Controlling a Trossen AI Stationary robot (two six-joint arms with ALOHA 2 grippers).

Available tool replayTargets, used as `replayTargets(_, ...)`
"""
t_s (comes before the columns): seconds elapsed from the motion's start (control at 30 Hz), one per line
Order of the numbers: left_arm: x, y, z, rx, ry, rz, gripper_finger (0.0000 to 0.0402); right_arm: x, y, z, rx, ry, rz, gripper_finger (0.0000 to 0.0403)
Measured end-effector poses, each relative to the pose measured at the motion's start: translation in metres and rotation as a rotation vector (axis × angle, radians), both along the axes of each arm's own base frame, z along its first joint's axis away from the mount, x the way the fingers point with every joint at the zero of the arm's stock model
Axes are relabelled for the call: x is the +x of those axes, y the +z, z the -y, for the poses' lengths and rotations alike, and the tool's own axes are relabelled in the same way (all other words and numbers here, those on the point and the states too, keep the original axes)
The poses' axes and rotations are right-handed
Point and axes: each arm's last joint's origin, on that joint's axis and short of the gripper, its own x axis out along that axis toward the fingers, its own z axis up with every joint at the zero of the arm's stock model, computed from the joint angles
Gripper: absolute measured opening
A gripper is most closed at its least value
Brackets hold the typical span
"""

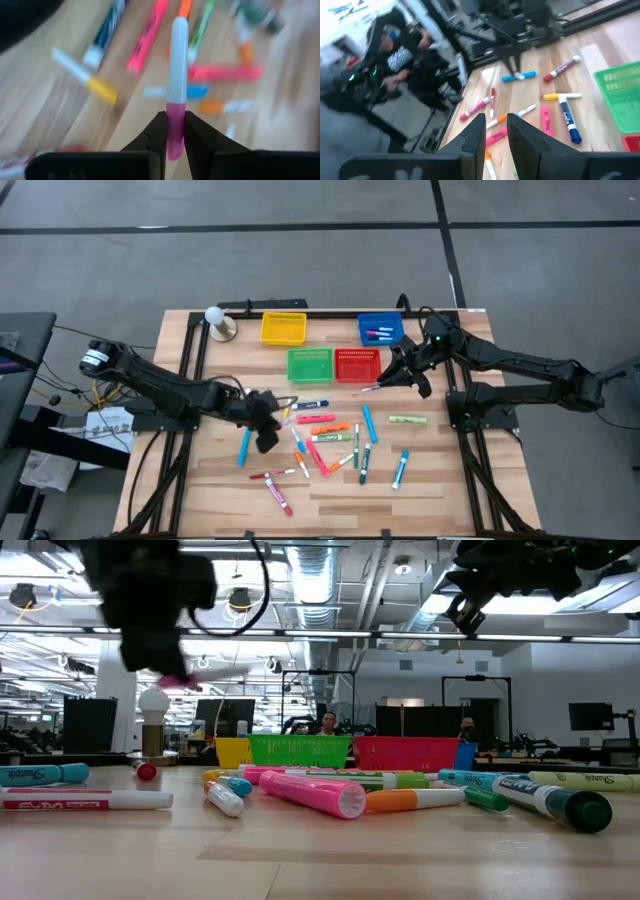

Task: Pick & Place Markers
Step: Put the pink highlighter into the blue bin

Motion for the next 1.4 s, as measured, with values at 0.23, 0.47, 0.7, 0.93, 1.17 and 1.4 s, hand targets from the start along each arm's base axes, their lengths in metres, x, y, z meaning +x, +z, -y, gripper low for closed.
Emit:
replayTargets(0.23,0.025,0.024,-0.016,-0.103,0.105,0.315,0.0046,0.023,-0.001,-0.004,0.065,-0.043,0.021,0.0075)
replayTargets(0.47,0.036,0.04,-0.03,-0.207,0.215,0.491,0.0048,0.058,-0.015,-0.009,0.077,-0.051,0.069,0.0116)
replayTargets(0.7,0.04,0.049,-0.037,-0.256,0.266,0.591,0.0048,0.088,-0.024,-0.006,0.106,-0.048,0.159,0.0181)
replayTargets(0.93,0.041,0.052,-0.041,-0.255,0.322,0.635,0.0048,0.115,-0.025,0.002,0.135,-0.085,0.197,0.0226)
replayTargets(1.17,0.041,0.053,-0.043,-0.256,0.341,0.649,0.0049,0.134,-0.022,0.007,0.137,-0.082,0.198,0.0235)
replayTargets(1.4,0.042,0.054,-0.043,-0.254,0.347,0.659,0.0049,0.15,-0.028,0.011,0.145,-0.086,0.178,0.0235)
